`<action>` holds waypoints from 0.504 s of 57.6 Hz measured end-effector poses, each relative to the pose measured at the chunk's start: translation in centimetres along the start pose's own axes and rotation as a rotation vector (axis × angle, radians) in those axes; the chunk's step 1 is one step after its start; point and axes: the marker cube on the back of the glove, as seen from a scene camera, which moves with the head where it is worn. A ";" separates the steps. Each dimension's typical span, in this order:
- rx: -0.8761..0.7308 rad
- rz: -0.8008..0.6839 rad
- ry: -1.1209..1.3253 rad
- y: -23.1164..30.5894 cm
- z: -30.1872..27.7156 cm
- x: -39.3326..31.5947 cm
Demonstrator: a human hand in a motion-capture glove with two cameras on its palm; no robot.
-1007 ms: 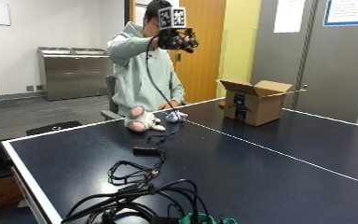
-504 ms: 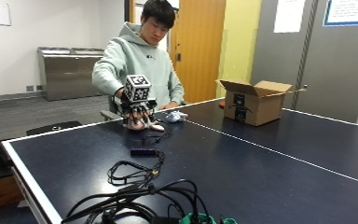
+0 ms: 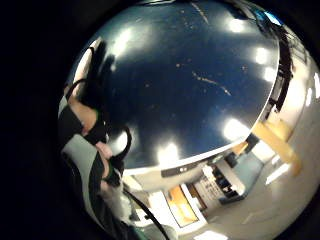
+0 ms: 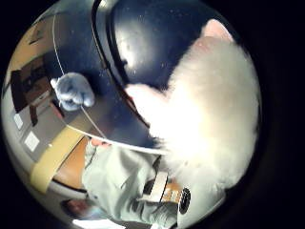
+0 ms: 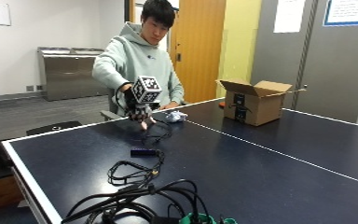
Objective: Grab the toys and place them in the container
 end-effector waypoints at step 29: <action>0.427 -0.143 0.166 11.2 -25.2 -10.5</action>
